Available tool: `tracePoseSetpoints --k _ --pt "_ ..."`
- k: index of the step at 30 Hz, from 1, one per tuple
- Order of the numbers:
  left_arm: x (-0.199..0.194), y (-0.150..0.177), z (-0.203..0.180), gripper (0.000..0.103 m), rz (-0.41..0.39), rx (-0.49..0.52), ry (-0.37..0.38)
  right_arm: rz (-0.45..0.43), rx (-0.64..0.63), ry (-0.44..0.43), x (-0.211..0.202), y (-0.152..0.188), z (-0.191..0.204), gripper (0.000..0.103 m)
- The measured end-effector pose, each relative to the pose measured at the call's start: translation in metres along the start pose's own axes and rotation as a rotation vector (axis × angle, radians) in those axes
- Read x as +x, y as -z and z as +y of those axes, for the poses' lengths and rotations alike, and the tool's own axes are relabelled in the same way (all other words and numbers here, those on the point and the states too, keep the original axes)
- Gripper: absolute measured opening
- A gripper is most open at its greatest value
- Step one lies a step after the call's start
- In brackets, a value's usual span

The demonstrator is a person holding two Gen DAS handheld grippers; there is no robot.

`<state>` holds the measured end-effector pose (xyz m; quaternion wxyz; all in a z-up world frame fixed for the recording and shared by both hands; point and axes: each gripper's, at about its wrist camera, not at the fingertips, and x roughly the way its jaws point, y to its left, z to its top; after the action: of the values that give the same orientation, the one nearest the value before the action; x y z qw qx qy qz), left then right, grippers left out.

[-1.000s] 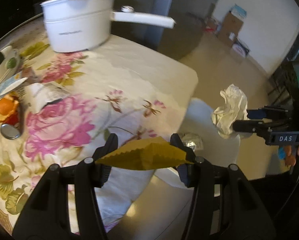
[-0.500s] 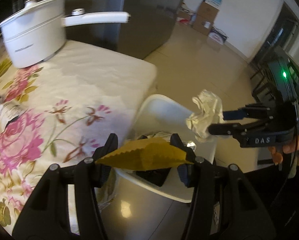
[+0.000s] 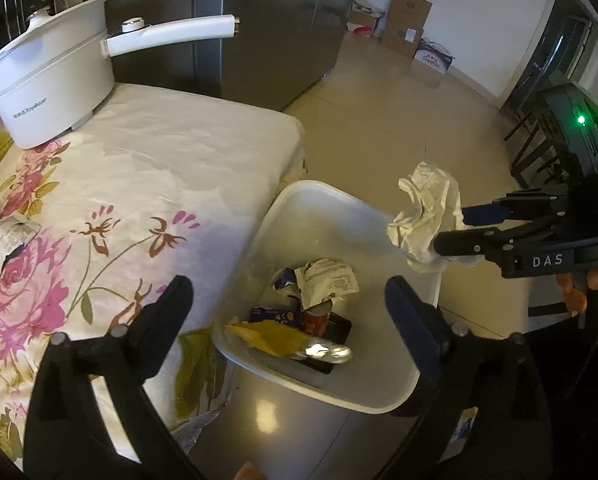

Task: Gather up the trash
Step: 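Open the left tool to drop the yellow wrapper while the right tool releases the tissue, then move both tools back over the table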

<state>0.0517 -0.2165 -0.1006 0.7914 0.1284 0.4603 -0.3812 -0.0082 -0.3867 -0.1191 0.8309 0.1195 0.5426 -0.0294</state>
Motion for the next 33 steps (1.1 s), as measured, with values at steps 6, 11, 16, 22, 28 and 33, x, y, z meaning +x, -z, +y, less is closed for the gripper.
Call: tracePoseSetpoints --k 6,11,16,22,28,33 --pt "-0.002 -0.002 0.003 0.1 -0.003 0.0 -0.014 0.003 0.002 0.001 0.0 0.001 0.0 0.053" --pt "-0.005 -0.001 0.016 0.102 0.0 -0.039 -0.033 0.014 0.032 -0.032 0.001 0.0 -0.004 0.077" --pt "-0.012 0.002 0.033 0.103 -0.006 -0.078 -0.056 0.008 0.056 -0.053 0.0 -0.001 -0.002 0.086" --pt "-0.021 0.007 0.047 0.103 -0.011 -0.099 -0.084 0.017 0.058 -0.048 0.001 -0.002 0.001 0.086" --pt "-0.029 0.014 0.063 0.103 -0.006 -0.126 -0.103 0.014 0.048 -0.047 0.001 -0.007 0.011 0.086" --pt "-0.039 0.017 0.08 0.103 -0.016 -0.154 -0.126 0.01 0.026 -0.047 0.002 -0.016 0.029 0.086"
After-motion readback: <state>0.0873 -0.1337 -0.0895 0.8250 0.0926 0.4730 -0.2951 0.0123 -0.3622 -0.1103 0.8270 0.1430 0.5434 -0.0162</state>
